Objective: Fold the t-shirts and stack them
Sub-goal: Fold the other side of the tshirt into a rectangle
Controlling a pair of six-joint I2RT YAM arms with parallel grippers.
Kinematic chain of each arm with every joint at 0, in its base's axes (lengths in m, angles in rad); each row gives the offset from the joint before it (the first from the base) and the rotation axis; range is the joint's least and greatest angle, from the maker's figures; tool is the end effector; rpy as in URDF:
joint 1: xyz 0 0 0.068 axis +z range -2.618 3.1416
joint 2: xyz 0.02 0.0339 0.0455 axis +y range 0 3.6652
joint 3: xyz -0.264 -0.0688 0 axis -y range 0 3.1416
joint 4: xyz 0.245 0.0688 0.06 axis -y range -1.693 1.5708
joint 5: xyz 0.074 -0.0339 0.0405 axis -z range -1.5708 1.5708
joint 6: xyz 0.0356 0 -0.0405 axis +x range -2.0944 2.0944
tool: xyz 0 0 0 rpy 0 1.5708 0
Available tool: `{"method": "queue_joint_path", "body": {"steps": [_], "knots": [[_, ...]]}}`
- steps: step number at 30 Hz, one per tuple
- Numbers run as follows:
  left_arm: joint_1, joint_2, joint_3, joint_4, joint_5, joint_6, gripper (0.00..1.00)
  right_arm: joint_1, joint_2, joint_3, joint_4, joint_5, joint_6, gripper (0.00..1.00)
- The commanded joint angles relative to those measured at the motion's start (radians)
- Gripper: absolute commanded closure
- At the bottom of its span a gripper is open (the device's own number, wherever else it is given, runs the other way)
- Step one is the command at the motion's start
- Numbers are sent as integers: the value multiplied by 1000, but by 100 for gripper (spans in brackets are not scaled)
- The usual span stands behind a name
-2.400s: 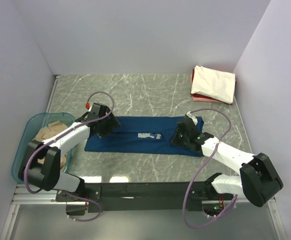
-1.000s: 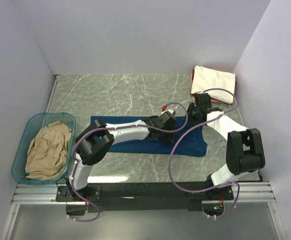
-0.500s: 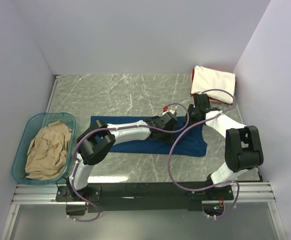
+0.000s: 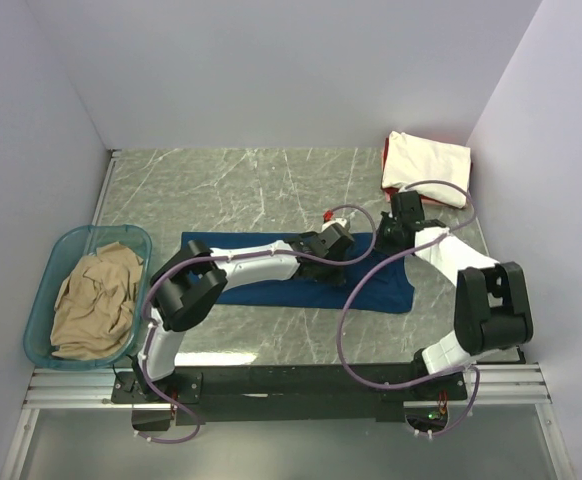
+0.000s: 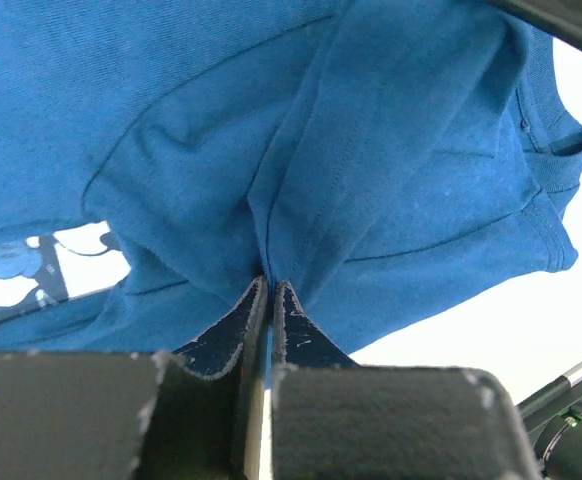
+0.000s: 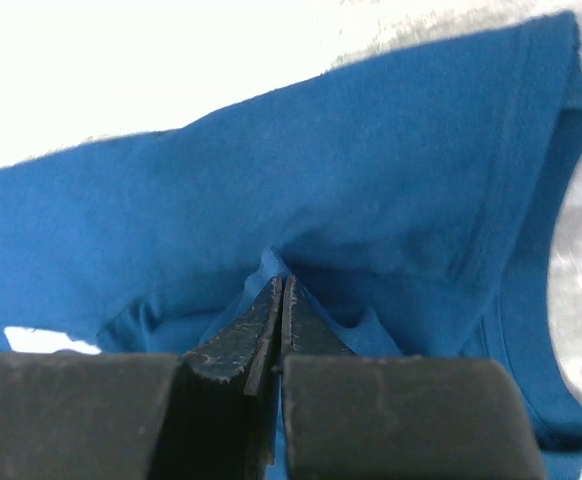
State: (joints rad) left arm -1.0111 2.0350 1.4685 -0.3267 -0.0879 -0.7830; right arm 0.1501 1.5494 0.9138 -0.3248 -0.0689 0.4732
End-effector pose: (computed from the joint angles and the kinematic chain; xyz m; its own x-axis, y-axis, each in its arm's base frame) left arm 0.2393 -0.3761 0.1834 -0.8680 0.0620 -0.4926 0.2858 0.8736 -0.3938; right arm 0.3060 0.0488 0.1905 -0.8069 0.3378 -0.4845 0.2017 0.9286 0.3114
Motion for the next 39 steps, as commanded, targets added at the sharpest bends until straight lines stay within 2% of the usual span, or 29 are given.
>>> {"method": "queue_joint_path", "body": {"steps": [1,14,22,30,33,34,37,39], "knots": [[11,-93,-22,-8,-35,-10,94,0,-107,-29,1,1,4,99],[69,-194,-85,-38,-23,13,96,0,-374,-180,-34,-45,54,100],[83,-193,-79,-74,-9,44,96,0,-515,-298,-31,-91,111,100],[92,-157,-77,-64,50,62,95,2,-584,-418,1,-112,183,100],[94,-131,-70,-66,71,76,94,2,-615,-460,7,-103,223,89],[95,-121,-71,-57,79,80,93,2,-635,-475,12,-101,232,79],[100,-99,-71,-52,105,85,88,2,-650,-471,0,-89,232,64],[104,-87,-70,-52,128,90,80,2,-652,-458,-23,-71,226,61]]}}
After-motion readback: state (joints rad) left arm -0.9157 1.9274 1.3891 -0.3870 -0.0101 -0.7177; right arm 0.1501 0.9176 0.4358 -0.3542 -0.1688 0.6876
